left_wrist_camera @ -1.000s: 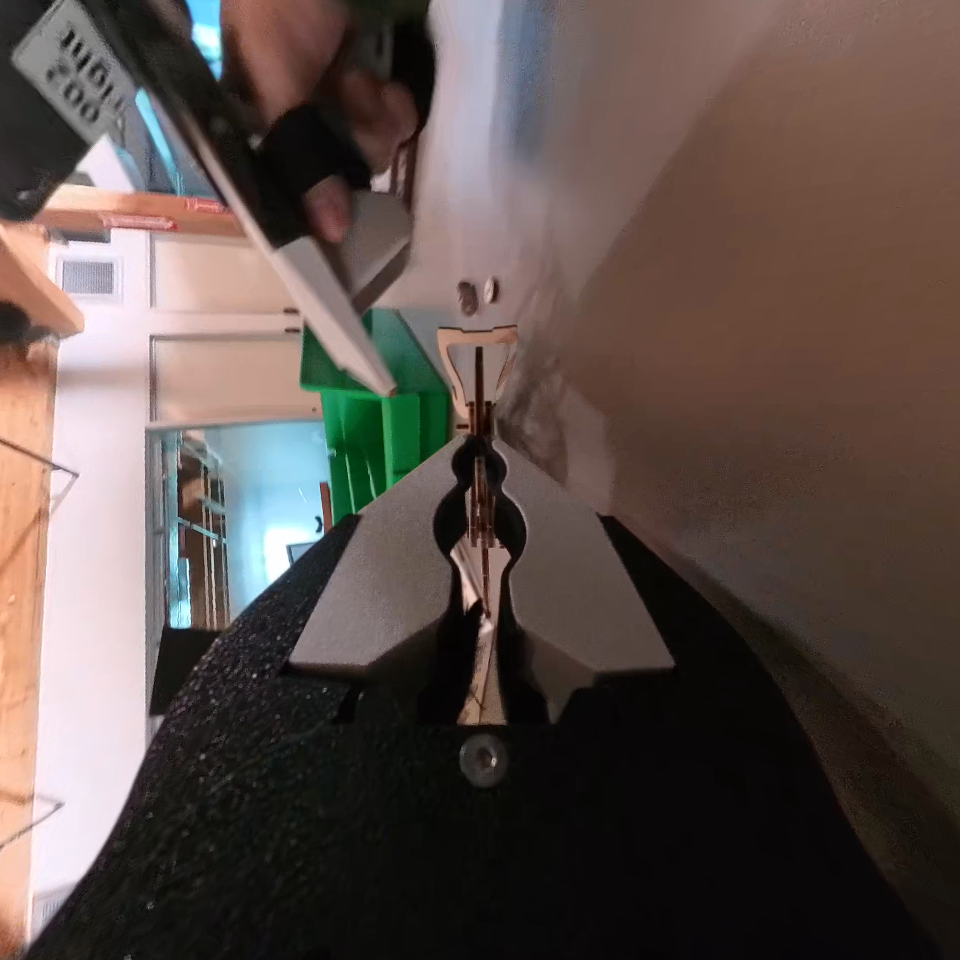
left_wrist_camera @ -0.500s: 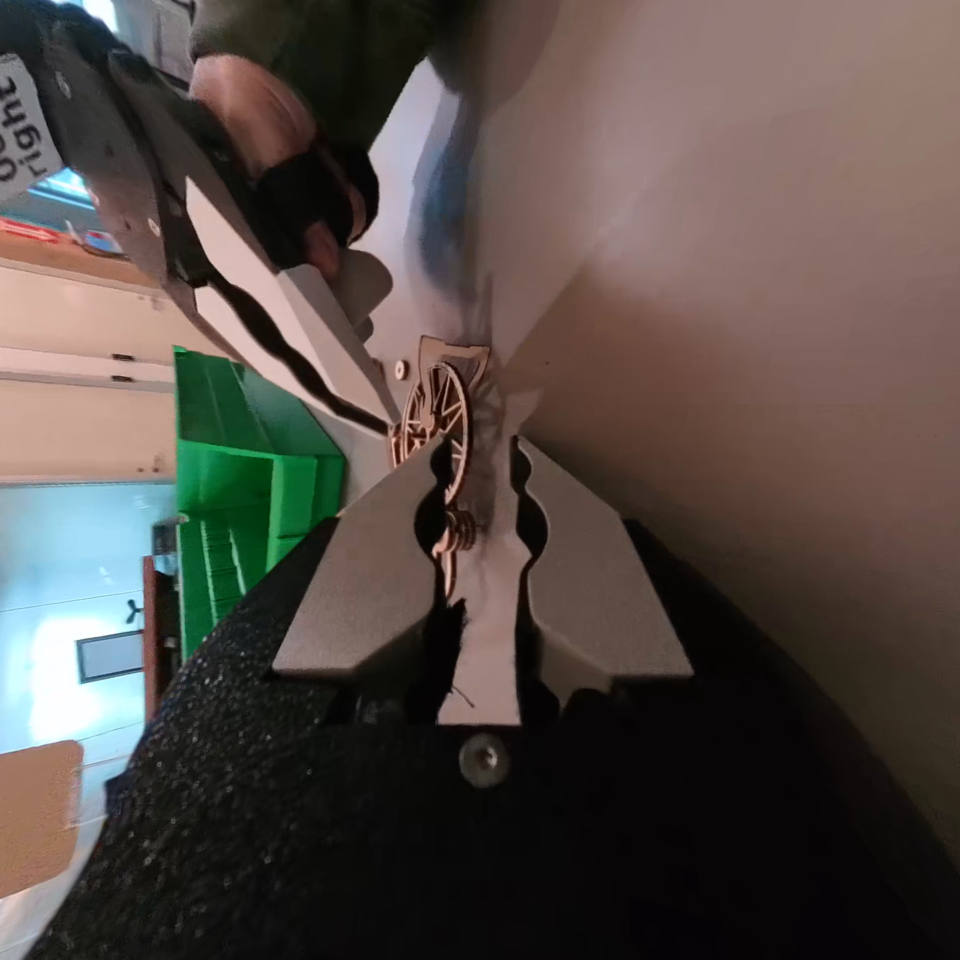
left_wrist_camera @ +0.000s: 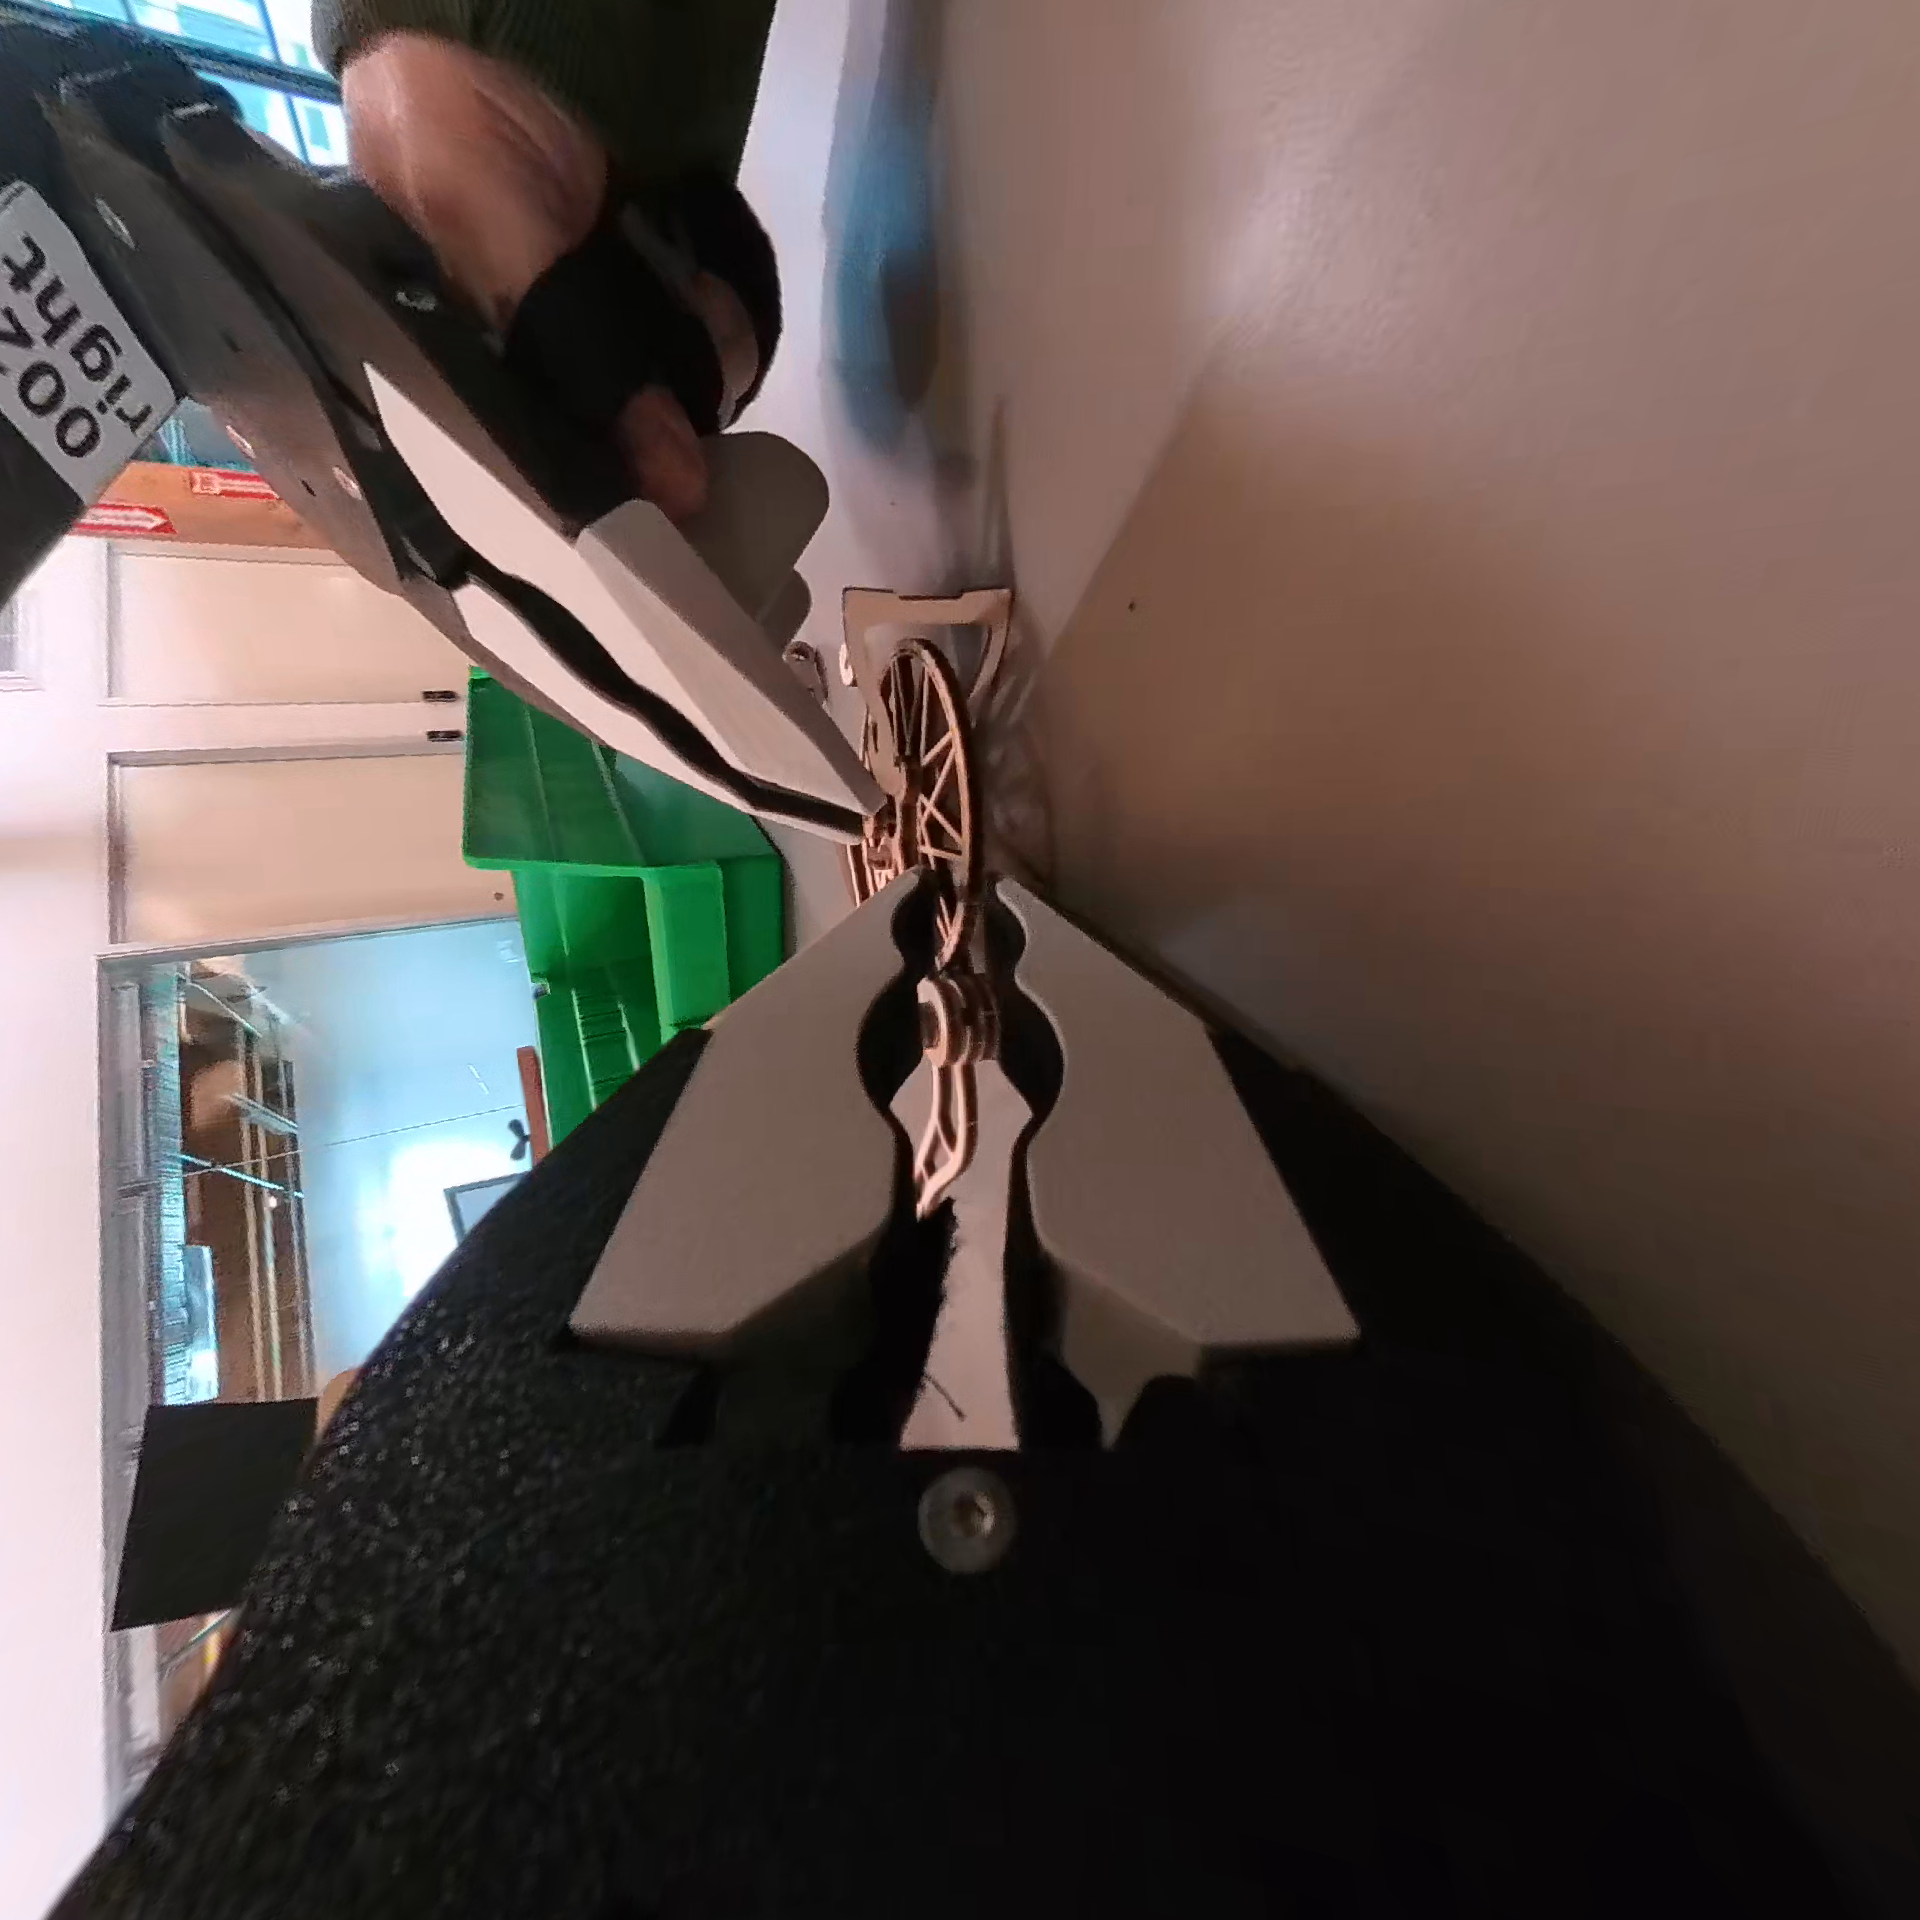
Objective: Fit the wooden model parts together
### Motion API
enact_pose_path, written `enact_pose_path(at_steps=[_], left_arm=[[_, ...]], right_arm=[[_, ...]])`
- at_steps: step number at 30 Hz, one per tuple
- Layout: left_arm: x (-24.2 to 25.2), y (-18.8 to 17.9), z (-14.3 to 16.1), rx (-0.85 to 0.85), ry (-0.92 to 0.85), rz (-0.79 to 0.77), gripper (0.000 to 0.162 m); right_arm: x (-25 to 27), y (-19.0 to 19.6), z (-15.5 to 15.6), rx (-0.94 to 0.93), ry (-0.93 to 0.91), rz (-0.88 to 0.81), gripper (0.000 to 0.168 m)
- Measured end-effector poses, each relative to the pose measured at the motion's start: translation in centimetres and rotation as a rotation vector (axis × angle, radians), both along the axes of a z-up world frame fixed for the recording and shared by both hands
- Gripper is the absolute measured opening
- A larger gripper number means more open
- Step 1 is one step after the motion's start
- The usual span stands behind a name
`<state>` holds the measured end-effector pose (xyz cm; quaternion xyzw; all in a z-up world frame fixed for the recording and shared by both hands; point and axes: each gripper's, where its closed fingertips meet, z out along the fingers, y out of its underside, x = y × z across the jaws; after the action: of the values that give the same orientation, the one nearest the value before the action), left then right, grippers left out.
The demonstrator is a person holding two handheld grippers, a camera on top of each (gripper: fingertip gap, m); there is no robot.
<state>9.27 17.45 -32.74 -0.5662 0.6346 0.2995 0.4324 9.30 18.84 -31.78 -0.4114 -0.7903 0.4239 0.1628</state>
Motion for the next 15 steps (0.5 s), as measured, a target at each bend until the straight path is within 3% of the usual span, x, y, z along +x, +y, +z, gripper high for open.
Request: enact_pose_path(at_steps=[1,15], left_arm=[[0.00,0.02,0.02,0.005,0.005,-0.002,0.005],[-0.09,0.29,0.08,0.030,0.058,-0.010,0.004]], right_arm=[[0.01,0.01,-0.02,-0.002,-0.003,-0.001,0.006],[0.07,0.10,-0.36,0.059,-0.052,-0.032,0.006]])
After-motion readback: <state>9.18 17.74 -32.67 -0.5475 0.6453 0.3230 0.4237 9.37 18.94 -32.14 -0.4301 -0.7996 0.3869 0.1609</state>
